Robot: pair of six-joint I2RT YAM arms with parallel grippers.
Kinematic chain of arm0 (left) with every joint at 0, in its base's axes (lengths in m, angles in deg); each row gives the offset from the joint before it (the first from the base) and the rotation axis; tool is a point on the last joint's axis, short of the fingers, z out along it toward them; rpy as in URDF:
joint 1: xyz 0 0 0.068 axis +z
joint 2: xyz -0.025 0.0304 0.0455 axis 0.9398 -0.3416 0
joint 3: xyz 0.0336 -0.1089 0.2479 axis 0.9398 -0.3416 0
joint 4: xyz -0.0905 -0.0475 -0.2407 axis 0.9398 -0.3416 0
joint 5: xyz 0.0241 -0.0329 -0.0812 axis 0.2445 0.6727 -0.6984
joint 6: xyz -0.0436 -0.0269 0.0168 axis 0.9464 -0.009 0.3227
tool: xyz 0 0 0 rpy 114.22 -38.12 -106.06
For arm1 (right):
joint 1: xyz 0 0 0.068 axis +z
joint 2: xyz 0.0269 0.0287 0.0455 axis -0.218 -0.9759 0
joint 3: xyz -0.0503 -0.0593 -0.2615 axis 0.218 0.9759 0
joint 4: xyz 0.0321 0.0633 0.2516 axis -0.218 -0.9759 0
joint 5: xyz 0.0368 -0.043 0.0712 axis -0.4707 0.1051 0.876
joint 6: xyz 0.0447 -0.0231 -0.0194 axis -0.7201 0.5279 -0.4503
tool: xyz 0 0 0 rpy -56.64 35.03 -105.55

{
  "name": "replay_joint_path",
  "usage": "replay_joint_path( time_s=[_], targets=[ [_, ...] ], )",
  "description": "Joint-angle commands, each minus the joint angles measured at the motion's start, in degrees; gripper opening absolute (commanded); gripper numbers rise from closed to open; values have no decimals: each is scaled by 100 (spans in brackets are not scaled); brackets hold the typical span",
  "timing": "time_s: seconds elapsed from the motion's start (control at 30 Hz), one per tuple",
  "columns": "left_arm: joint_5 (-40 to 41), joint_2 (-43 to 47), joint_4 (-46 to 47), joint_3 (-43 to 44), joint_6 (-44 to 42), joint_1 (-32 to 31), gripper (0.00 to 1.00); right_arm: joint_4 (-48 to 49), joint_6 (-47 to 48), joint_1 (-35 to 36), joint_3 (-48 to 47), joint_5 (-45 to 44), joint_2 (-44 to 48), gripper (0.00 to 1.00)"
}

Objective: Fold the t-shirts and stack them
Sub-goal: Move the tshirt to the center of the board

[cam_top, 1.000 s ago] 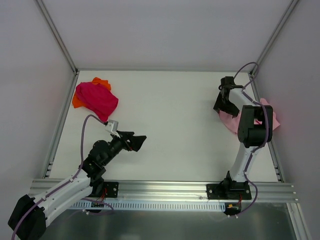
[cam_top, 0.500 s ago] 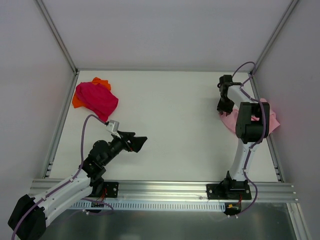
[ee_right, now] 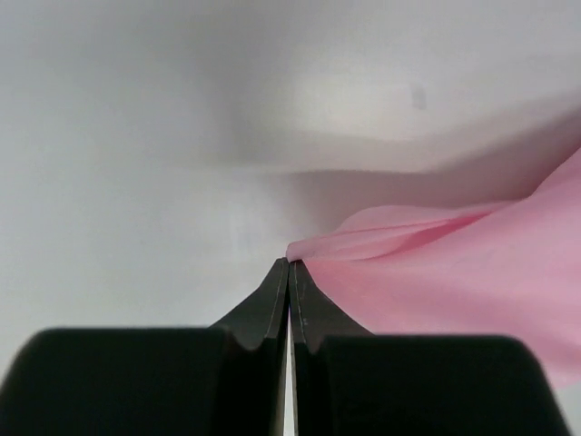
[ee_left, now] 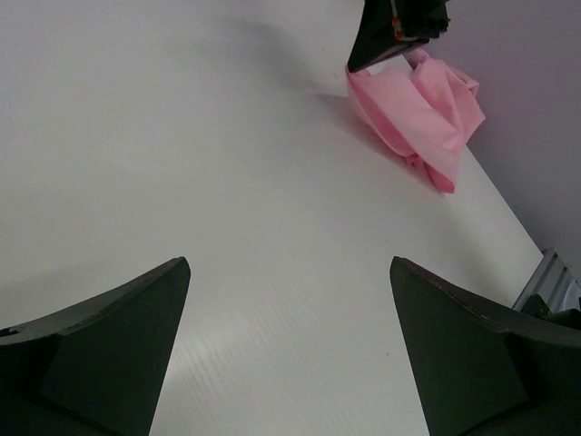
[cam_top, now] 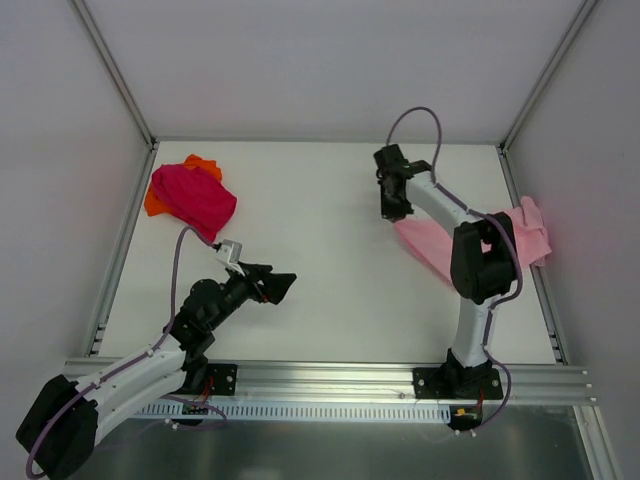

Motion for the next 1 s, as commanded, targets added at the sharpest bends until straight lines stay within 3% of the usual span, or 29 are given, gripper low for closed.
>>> replay_joint_path(
  time_s=[0.0, 0.2, 0.23, 0.37, 0.43, 0.5, 0.57, 0.63, 0.67, 0.77, 0.97],
  targets=[
    [-2, -155, 826, -209, 41, 24, 95, -548, 533, 1051, -901, -273, 305, 1],
    [-3, -138, 915, -315, 42, 24, 95, -1638, 674, 2037, -3282, -319, -757, 1],
    [6, -129, 914, -315, 42, 24, 95, -1918, 691, 2151, -4025, -293, -1116, 1],
    [15, -173, 915, -298, 33, 15, 95, -2378, 876, 2582, -5575, 285, -1777, 1],
    [68, -182, 906, -315, 15, 15, 95, -2143, 955, 2661, -5396, 384, -1657, 1],
    [94, -182, 914, -342, 15, 24, 95, -1896, 999, 2662, -4589, 472, -1183, 2],
    [85, -243, 949, -342, 15, 24, 95, -1360, 1104, 2671, -3508, 630, -577, 25],
    [59, -357, 993, -315, 15, 15, 95, -745, 1271, 2758, -2553, 282, 37, 57],
    [42, -393, 1028, -306, 15, 15, 95, -569, 1324, 2802, -2295, -34, 223, 61],
    [7, -595, 1134, -271, 24, 6, 95, 20, 1473, 2820, -1548, -1011, 820, 64],
    [-46, -1578, 1625, 1, 15, -20, 95, 136, 1405, 2583, -843, -2610, 1288, 65]
  ],
)
